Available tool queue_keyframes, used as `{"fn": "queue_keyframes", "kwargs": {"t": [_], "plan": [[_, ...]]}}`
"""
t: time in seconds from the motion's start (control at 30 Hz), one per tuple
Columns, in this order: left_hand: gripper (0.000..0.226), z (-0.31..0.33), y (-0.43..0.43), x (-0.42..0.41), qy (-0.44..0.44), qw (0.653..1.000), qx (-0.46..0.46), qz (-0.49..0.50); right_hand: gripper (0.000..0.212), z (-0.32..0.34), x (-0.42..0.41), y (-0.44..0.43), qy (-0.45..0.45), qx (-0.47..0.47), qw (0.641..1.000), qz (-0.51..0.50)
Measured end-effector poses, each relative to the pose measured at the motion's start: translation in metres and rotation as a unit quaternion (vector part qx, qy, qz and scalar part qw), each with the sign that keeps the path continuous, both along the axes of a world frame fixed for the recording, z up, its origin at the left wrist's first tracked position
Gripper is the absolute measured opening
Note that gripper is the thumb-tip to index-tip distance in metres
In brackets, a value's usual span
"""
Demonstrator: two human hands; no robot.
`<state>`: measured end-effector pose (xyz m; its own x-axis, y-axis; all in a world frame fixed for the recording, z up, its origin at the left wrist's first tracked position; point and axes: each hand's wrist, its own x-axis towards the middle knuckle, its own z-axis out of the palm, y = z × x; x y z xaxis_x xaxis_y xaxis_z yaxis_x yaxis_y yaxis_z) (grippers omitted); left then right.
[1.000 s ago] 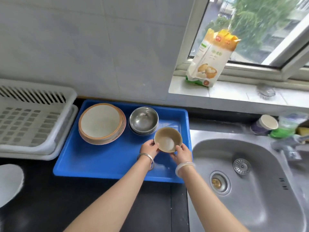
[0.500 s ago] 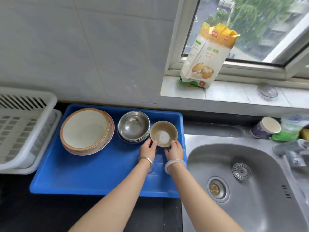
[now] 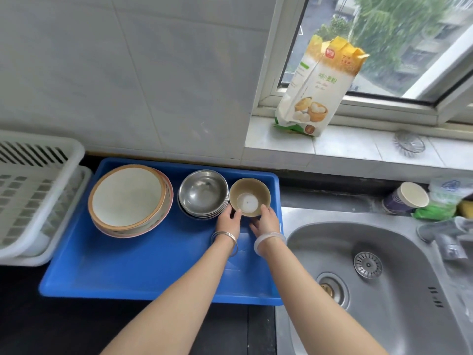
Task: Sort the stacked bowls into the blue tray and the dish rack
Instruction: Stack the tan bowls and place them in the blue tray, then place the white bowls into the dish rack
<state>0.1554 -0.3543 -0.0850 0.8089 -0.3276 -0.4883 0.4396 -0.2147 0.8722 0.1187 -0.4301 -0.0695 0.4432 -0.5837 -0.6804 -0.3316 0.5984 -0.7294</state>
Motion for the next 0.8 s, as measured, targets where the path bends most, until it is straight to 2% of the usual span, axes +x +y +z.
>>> {"fn": "queue_keyframes", "kwargs": {"t": [0.13,0.23,0.33,0.4,0.5,0.6,0.67,0.8], "plan": [[0.025,0.006,0.008,-0.003,-0.002,0.999,0.030,-0.023,0.014,0.005,-0.006,0.004,0.046,-0.008,0.999,0.017],[0.039,0.015,0.023,-0.008,-0.008,0.996,0.069,-0.053,0.014,0.008,-0.017,0.011,0.048,-0.016,0.998,0.033],[0.041,0.027,0.050,-0.016,-0.031,0.991,0.096,-0.087,0.034,0.010,-0.034,0.027,0.061,-0.082,0.991,0.087],[0.038,0.037,0.073,-0.023,-0.053,0.988,0.105,-0.097,0.037,0.016,-0.044,0.043,0.091,-0.160,0.972,0.149],[0.035,0.053,0.117,-0.032,-0.095,0.985,0.119,-0.076,0.026,0.034,-0.050,0.077,0.068,-0.232,0.944,0.223],[0.034,0.064,0.170,-0.039,-0.152,0.977,0.147,-0.038,0.016,0.050,-0.047,0.121,0.030,-0.259,0.922,0.287],[0.034,0.067,0.209,-0.045,-0.176,0.970,0.164,-0.004,0.018,0.055,-0.041,0.152,0.014,-0.274,0.905,0.325],[0.033,0.063,0.297,-0.065,-0.221,0.946,0.220,0.094,0.024,0.055,-0.026,0.231,-0.009,-0.291,0.845,0.449]]}}
